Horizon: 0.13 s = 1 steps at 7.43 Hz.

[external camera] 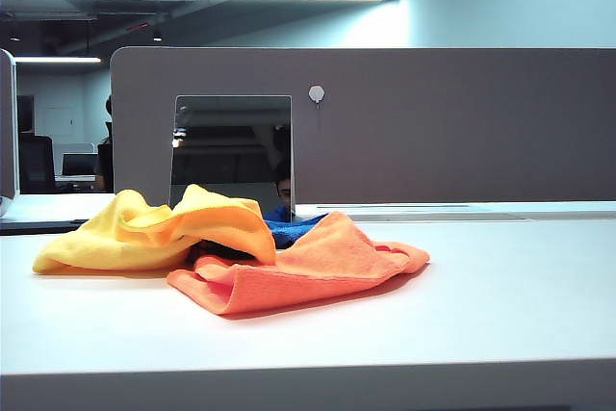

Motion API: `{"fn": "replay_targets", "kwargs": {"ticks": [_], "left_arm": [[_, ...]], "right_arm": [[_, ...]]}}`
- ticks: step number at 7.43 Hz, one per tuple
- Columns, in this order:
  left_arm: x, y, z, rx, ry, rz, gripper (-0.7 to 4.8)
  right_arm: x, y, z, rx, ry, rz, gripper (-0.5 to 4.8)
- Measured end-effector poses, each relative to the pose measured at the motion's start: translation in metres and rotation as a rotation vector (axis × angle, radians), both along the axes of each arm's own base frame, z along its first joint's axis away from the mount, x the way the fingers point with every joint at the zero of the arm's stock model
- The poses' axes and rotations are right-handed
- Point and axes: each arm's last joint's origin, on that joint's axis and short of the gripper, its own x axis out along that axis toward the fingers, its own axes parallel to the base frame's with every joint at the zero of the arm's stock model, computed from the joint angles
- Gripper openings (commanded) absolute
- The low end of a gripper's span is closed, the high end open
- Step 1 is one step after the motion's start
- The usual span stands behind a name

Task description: Pick up a rag that is the same color as the top surface of the Rubik's Cube and cover the cube with it.

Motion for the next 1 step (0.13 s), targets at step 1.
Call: {"fn": "replay_targets", "kwargs": {"ticks": [1], "left_arm": [[0.0,0.0,0.0,0.0,0.0,0.0,-0.06]], "right_arm": [[0.0,0.0,0.0,0.0,0.0,0.0,-0.05]]}}
